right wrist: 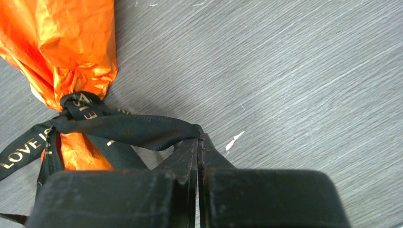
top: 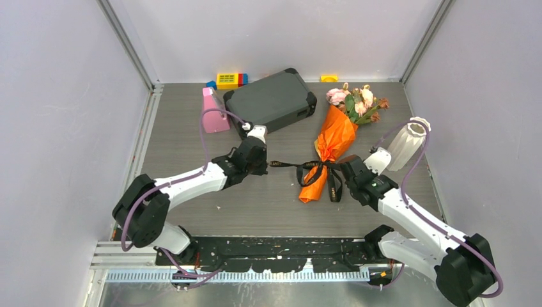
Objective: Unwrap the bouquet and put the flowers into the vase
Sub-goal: Untie the ribbon from the wrapping paper.
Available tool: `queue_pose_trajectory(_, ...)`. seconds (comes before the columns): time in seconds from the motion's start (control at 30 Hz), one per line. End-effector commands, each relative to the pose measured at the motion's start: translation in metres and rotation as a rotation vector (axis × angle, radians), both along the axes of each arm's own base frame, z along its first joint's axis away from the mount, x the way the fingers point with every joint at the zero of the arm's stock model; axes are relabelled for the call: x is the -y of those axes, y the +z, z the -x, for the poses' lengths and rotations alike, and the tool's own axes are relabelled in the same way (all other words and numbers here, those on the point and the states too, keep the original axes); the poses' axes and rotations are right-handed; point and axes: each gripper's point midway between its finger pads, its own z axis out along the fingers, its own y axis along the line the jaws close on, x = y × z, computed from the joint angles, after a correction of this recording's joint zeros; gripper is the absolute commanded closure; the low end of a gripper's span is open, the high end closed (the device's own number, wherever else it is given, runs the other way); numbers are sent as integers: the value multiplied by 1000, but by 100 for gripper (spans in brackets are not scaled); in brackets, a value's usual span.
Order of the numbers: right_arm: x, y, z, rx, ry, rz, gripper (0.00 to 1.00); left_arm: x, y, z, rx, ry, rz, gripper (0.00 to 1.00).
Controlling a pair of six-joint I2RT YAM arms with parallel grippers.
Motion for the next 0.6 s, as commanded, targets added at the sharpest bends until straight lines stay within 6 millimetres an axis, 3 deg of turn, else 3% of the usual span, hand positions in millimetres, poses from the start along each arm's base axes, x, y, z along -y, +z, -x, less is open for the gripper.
queue_pose_trajectory(0.0, 19, 21, -5, 96, -96, 42, 100, -19, 11, -5, 35, 31, -9, 100)
queue_pose_trajectory(0.57, 36, 34, -7, 135, -143, 99, 100, -41, 16, -10, 35, 57, 5, 100)
